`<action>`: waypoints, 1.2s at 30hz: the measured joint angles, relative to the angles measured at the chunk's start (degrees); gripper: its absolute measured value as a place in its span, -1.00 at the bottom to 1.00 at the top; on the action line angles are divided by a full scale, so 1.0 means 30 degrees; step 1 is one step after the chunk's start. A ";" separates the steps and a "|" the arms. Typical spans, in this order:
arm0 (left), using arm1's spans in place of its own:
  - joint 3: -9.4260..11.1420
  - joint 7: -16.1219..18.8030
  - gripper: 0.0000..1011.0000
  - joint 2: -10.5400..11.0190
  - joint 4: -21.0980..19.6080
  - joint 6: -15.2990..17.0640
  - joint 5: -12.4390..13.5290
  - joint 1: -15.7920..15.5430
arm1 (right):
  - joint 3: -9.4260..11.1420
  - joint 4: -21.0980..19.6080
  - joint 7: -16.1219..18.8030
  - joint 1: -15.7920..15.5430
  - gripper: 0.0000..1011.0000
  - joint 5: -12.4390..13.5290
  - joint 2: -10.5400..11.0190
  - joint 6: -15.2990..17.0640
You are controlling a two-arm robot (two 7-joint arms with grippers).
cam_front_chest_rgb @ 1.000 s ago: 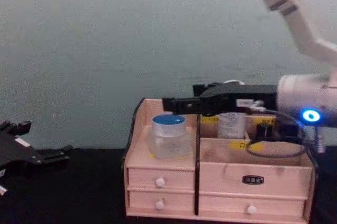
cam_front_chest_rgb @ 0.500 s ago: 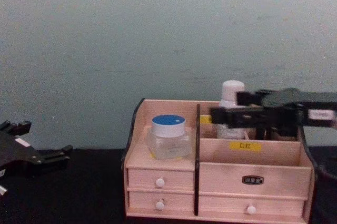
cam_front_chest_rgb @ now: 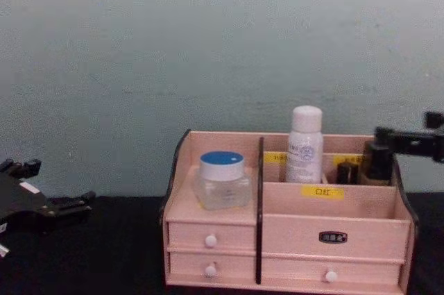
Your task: Pick up the facial cleanser and watermelon frost from the table and place them into the tiered storage box.
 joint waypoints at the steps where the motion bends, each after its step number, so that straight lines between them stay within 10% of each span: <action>1: 0.0000 0.0001 0.98 0.0001 -0.0001 0.0000 0.0001 -0.0001 | 0.0126 0.0033 -0.0592 -0.0103 0.99 -0.0285 -0.0183 -0.0166; 14: 0.0000 0.0001 0.98 0.0001 0.0000 -0.0001 0.0000 -0.0001 | 0.0966 0.2407 -0.8169 -0.1033 0.99 -0.4705 -0.3857 -0.3057; 36: 0.0002 0.0001 0.98 0.0001 0.0000 0.0000 0.0001 0.0000 | 0.0972 0.4768 -0.8691 -0.0609 0.99 -0.5992 -0.5181 -0.2982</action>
